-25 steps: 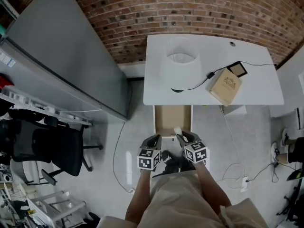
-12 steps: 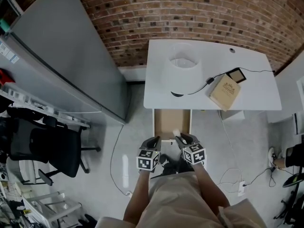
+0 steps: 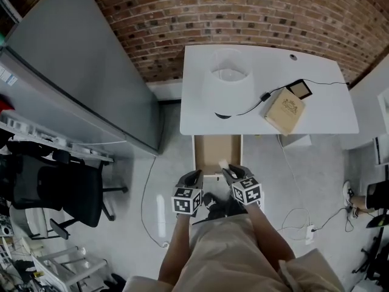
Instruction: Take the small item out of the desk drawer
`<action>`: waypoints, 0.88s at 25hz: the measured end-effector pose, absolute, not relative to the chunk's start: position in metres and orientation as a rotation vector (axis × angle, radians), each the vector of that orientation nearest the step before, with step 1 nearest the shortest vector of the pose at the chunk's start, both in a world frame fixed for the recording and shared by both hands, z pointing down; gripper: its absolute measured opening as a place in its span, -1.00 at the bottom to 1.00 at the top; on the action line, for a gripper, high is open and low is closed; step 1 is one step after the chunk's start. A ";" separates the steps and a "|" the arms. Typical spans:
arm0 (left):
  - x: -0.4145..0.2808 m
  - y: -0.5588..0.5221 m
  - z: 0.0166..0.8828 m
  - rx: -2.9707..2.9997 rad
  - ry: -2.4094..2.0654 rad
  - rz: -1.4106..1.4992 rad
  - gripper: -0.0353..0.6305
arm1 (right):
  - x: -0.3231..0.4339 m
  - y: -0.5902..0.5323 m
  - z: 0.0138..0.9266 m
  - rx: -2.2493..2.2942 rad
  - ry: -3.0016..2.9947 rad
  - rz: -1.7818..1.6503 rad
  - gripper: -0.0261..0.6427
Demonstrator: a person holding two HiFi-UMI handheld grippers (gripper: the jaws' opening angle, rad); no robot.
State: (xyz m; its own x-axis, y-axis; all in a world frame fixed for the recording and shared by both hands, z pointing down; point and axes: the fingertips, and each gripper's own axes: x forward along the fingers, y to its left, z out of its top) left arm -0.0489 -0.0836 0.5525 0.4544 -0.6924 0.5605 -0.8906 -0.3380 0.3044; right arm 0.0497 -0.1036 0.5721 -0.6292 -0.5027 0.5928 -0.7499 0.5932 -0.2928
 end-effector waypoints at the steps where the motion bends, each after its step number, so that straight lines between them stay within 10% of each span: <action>1: -0.048 -0.083 0.553 2.131 -1.315 0.450 -0.84 | 0.050 -0.104 0.572 1.000 -2.370 0.736 -0.52; 22: -0.041 -0.089 0.552 2.145 -1.324 0.463 -0.84 | 0.062 -0.110 0.571 1.042 -2.379 0.791 -0.52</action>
State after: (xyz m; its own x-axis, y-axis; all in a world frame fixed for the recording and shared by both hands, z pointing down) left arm -0.0410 -0.0890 0.5517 0.4495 -0.6955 0.5606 -0.8933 -0.3467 0.2862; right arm 0.0616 -0.1105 0.5714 -0.6287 -0.5221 0.5763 -0.7632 0.5562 -0.3288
